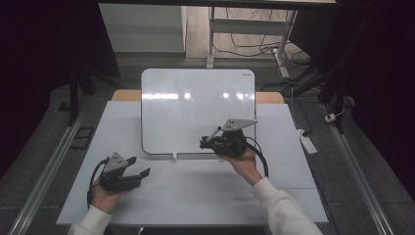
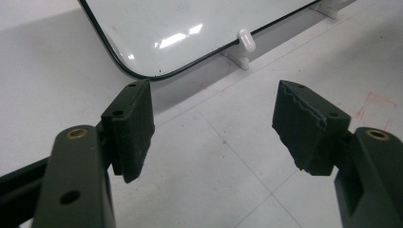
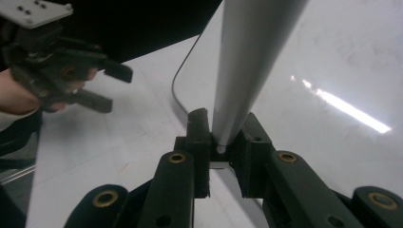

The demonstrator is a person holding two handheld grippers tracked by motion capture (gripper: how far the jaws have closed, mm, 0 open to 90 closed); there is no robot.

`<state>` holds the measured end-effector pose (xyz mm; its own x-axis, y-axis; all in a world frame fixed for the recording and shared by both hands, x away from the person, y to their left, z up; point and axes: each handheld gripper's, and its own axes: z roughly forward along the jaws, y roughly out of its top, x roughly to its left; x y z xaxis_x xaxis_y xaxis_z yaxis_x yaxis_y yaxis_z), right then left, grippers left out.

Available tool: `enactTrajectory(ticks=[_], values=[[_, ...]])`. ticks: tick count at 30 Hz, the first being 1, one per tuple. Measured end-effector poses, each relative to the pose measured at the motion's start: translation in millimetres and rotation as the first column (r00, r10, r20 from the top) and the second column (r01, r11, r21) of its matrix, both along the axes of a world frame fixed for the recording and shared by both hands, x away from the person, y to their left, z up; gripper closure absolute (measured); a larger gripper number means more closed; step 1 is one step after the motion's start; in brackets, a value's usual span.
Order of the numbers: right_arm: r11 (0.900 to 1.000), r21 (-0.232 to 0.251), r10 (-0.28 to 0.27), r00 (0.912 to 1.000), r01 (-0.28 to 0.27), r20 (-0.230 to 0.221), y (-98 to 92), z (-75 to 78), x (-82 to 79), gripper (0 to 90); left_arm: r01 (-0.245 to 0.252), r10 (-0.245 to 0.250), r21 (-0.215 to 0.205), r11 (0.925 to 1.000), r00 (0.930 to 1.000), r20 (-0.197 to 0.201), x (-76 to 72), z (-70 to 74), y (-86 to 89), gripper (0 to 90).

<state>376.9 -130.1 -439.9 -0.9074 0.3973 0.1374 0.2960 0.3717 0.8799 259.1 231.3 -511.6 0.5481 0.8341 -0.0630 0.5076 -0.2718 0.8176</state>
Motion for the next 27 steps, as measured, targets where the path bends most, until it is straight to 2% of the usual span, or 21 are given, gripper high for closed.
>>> enactTrajectory(ticks=[5,12,18,21,27], values=[[1.0,-0.01,0.004,0.9996,-0.005,-0.028,-9.3,-9.0,-10.2,77.1,-0.004,0.003,0.003,1.0,1.0,0.005,-0.8,-0.1,0.6,30.9],[0.999,-0.032,0.023,0.9975,-0.026,-0.067,-12.4,-21.8,-16.5,77.1,-0.013,0.013,0.003,0.9999,0.9998,0.016,-1.4,0.1,1.9,30.9],[0.999,-0.037,0.033,0.997,-0.035,-0.07,-9.0,-25.5,-17.7,77.1,-0.018,0.018,-0.002,0.9998,0.9995,0.027,-2.3,1.7,2.3,30.8],[0.998,-0.04,0.037,0.9966,-0.04,-0.074,-6.3,-27.4,-18.8,77.1,-0.013,0.013,-0.002,0.9999,0.9988,0.047,-3.9,6.0,-0.2,30.8],[0.998,-0.046,0.044,0.9953,-0.048,-0.086,-1.2,-31.0,-20.1,77.1,0.035,-0.035,0.007,0.9994,0.9944,0.099,-6.6,20.6,-14.2,30.3]])
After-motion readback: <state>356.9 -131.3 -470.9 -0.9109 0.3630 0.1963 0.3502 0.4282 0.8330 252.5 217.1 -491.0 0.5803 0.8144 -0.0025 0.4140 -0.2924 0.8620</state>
